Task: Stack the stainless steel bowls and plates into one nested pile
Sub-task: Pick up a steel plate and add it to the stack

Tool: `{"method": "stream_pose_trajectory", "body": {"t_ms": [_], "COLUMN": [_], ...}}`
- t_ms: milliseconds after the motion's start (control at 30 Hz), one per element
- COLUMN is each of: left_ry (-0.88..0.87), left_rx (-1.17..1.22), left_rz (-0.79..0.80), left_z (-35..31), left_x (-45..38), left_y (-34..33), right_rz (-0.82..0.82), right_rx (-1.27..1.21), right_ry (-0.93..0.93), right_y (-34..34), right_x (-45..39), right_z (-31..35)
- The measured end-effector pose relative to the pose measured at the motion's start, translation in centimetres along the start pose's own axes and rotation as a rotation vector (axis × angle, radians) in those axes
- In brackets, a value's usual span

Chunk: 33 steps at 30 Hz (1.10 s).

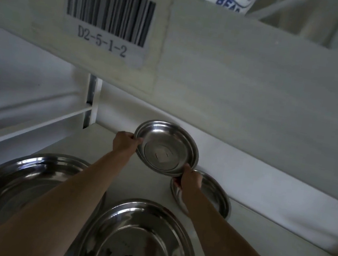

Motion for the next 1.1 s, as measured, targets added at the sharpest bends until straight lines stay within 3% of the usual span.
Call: {"method": "stream_pose_trajectory", "body": {"t_ms": [367, 500, 1100], "left_ry": [0.001, -0.048, -0.217], "left_rx": [0.012, -0.053, -0.307], "left_rz": [0.226, 0.284, 0.316], "left_z": [2.7, 1.2, 3.4], "left_x": [4.2, 8.9, 12.1], "left_y": [-10.5, -10.7, -12.8], "right_rz": [-0.178, -0.241, -0.300], "right_rx": [0.176, 0.224, 0.541], "right_ry": [0.123, 0.138, 0.239], "right_y": [11.8, 14.8, 17.6], "right_x": [-0.9, -1.1, -4.5], "right_z": [1.6, 0.7, -2.0]}}
Point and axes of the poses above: each hand's wrist, its own x-axis away from the middle knuckle, its own y-axis out of the back of the hand, z = x × y, the point moved 9 cm from there along -x, towards the middle knuckle, and after that the axes turned 12 degrees about -z, right-handed, at the moved point
